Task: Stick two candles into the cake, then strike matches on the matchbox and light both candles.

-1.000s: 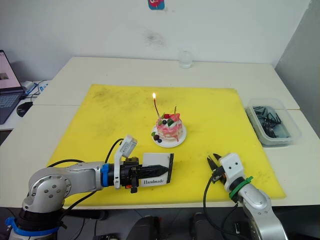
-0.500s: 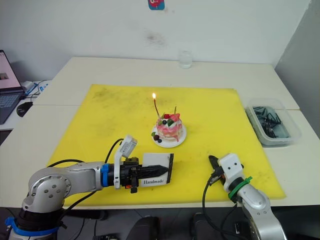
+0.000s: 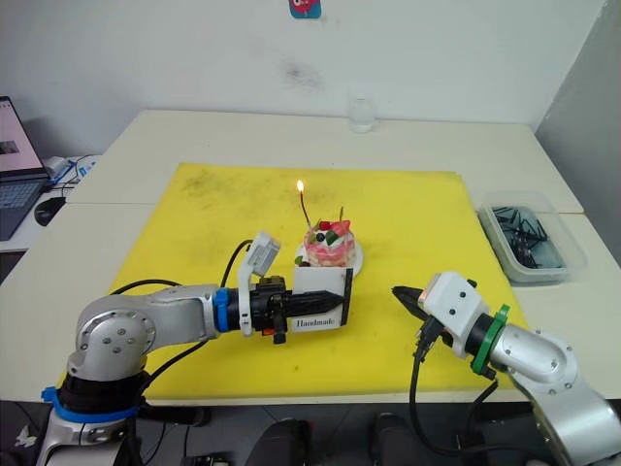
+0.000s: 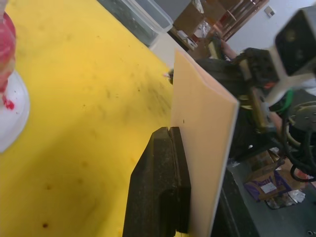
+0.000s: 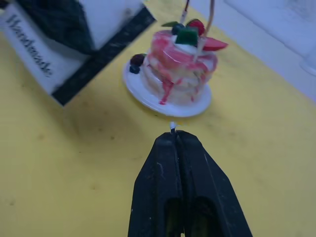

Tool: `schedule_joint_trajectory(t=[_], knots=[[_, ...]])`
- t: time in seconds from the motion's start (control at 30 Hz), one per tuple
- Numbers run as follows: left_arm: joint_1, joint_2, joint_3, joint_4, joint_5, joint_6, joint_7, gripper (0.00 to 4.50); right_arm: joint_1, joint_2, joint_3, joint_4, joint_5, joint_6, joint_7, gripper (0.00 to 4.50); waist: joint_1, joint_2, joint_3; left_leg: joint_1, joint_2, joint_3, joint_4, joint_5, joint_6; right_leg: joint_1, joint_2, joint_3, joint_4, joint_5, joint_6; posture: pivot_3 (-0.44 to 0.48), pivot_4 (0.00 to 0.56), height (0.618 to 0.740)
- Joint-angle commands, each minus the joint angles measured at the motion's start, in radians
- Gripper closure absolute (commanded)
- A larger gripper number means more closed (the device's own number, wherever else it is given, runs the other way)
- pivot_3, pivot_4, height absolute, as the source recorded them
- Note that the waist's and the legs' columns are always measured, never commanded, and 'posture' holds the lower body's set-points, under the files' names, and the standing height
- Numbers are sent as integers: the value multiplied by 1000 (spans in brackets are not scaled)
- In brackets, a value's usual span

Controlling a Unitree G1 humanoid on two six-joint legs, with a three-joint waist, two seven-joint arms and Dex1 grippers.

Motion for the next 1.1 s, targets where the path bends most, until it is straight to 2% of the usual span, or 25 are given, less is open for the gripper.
schedule_joint_trajectory(t=[0.03,0.23,0.53,1.1], knots=[[-17,-7,-5,10,-17,26,9,4500,-64,-59,-3,-58,34,-53,97,4475,-1,0,0,0,0,0,0,0,0,0,0,0,0,0,0,0,150,740],[-26,-34,13,45,-72,77,53,4500,-106,-115,78,-27,-30,-143,167,4475,0,0,0,-1,1,0,0,0,0,0,0,-1,0,0,0,0,150,740],[-29,-57,36,80,-149,103,115,4500,-164,-93,178,36,-105,-207,185,4475,0,0,0,0,0,-1,1,0,0,0,0,0,0,1,1,0,150,740],[-21,-56,35,77,-193,93,157,4500,-185,-46,257,152,-224,-308,200,4475,0,0,0,0,0,-1,1,0,0,0,0,0,0,0,1,0,150,740]])
